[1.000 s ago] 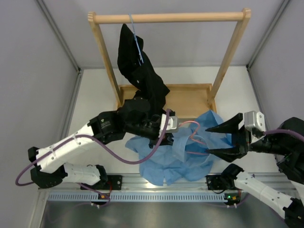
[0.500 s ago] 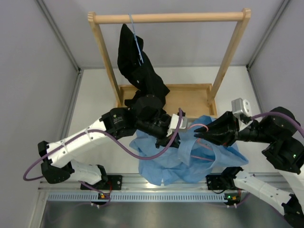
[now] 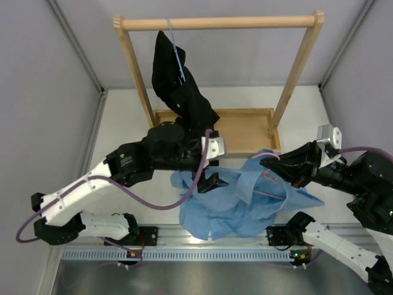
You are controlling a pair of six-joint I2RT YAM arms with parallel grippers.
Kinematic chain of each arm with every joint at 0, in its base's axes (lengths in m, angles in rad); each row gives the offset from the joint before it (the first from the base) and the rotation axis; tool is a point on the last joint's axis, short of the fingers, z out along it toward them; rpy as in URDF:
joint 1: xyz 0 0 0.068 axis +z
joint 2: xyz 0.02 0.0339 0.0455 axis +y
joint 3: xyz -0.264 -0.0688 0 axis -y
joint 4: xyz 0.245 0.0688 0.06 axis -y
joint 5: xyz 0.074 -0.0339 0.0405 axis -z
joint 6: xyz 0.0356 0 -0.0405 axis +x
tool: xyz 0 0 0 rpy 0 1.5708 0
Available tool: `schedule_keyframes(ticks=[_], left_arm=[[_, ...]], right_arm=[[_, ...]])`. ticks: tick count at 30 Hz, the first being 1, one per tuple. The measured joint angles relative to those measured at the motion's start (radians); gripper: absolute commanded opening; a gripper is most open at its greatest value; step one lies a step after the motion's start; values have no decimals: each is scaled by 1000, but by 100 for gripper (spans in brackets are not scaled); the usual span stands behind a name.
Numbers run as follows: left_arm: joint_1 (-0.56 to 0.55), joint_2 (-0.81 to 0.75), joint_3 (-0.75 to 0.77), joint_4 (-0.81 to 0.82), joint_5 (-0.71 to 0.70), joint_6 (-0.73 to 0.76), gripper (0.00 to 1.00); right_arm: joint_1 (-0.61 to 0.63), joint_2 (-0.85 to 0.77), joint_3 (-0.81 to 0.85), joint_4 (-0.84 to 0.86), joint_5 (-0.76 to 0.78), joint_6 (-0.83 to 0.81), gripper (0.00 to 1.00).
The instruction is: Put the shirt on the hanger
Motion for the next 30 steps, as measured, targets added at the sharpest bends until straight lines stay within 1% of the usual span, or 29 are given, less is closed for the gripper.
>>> schedule_keyframes(ticks=[2,6,7,8,10,13,15,17,20,23,26,29,30], left_arm=[[0,-64,-16,24,-81,-10,98],[0,-229,-76,69,-302,-61,98],[0,-282,-103,80,-364,-82,98],[0,-329,-134,93,-424,-103,95],[0,-425,-212,116,-533,-154,93],[1,-518,-343,132,-636,-228,91],[1,-525,-421,135,-657,-267,92],[1,-512,-490,152,-649,-286,95],[1,-496,-588,228,-624,-294,98],[0,-481,-626,290,-640,-293,94],[1,-460,-634,394,-677,-286,86],[0,-429,-663,512,-696,-284,84],[1,-415,-674,545,-697,-285,82]], right_arm=[[0,-3,10,-9,33,0,0],[1,-2,46,-39,138,6,0],[1,-2,63,-52,179,11,0],[1,0,81,-66,214,18,0],[1,4,119,-88,267,26,0],[1,24,198,-130,318,35,0],[1,43,256,-150,332,37,0],[1,61,309,-173,338,37,0],[1,84,362,-199,331,37,0],[1,101,386,-223,305,37,0],[1,107,386,-242,274,37,0],[1,114,387,-252,239,37,0],[1,116,387,-255,230,38,0]])
